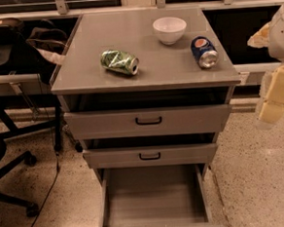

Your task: Place green can into bottom drawer

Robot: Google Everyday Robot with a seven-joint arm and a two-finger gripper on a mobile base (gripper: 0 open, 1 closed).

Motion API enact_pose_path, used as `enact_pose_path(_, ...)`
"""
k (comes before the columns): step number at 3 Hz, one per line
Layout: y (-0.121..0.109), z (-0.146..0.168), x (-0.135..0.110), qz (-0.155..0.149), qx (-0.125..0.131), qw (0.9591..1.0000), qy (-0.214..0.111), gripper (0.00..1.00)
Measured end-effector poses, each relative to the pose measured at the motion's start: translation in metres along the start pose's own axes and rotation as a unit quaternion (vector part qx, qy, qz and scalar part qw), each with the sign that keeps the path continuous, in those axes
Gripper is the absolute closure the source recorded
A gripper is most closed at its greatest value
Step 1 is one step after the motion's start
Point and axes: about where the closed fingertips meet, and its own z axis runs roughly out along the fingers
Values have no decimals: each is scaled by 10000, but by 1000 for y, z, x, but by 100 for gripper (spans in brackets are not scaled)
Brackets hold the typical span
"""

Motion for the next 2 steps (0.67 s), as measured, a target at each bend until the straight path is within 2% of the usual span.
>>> enact_pose_path(1, 0, 0, 0, 2, 1, 10000, -1, 0)
enact_pose_path(2, -7, 0, -6, 565, 241, 9977, -292, 0)
